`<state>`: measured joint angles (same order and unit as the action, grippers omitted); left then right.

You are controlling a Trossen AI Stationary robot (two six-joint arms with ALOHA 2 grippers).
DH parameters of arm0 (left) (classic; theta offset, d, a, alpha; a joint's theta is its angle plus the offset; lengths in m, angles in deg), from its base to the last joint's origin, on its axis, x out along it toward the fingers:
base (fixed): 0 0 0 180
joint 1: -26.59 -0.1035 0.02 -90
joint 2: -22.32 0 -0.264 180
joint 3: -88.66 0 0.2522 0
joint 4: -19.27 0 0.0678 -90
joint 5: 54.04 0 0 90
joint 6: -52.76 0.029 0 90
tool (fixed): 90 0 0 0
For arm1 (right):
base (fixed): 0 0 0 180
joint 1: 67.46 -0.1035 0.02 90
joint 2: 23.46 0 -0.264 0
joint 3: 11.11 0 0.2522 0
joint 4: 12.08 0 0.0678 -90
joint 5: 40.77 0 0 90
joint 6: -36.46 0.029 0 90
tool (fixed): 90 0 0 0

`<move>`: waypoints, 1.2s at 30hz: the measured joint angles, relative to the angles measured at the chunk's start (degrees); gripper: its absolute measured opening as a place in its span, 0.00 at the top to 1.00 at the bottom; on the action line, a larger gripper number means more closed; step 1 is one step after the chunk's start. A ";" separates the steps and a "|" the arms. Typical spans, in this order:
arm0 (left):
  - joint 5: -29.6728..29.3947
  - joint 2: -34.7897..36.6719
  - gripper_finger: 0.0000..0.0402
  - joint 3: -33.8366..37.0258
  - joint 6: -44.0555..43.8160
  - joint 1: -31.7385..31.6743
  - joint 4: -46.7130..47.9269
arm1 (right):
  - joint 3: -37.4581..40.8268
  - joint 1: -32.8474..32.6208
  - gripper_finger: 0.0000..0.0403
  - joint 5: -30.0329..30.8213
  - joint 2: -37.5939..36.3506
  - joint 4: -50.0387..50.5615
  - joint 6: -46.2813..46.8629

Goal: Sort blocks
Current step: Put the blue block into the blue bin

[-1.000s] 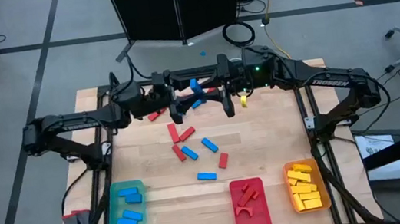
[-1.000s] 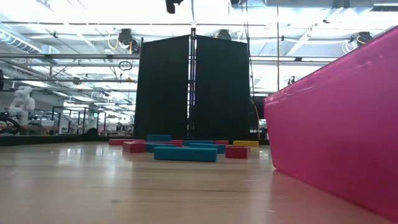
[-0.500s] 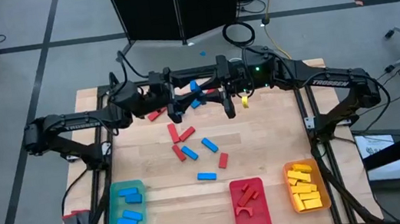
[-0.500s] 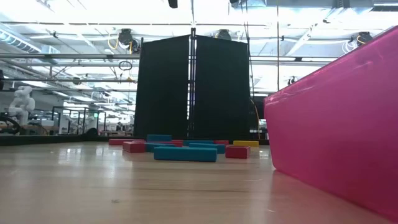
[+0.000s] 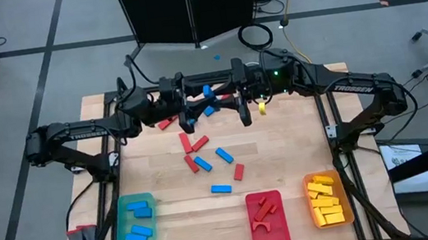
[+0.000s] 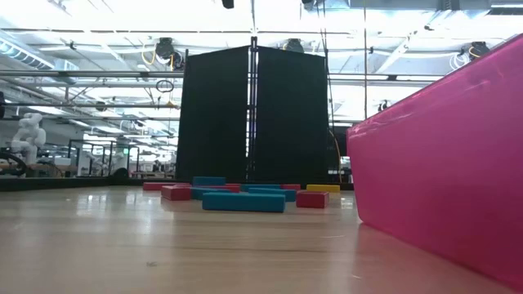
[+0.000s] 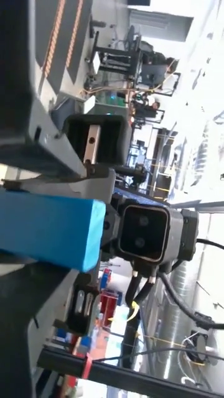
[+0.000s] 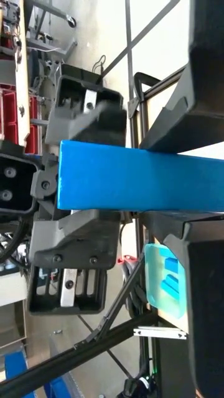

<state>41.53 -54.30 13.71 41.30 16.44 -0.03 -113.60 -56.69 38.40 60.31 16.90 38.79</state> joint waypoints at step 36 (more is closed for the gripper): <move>-3.44 14.61 0.66 -0.07 -38.80 26.11 88.98 | -0.02 0.00 0.18 0.52 -2.42 41.93 -4.23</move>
<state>38.09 -39.69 13.64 2.50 42.55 88.95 -113.62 -56.69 38.92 57.89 58.83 34.56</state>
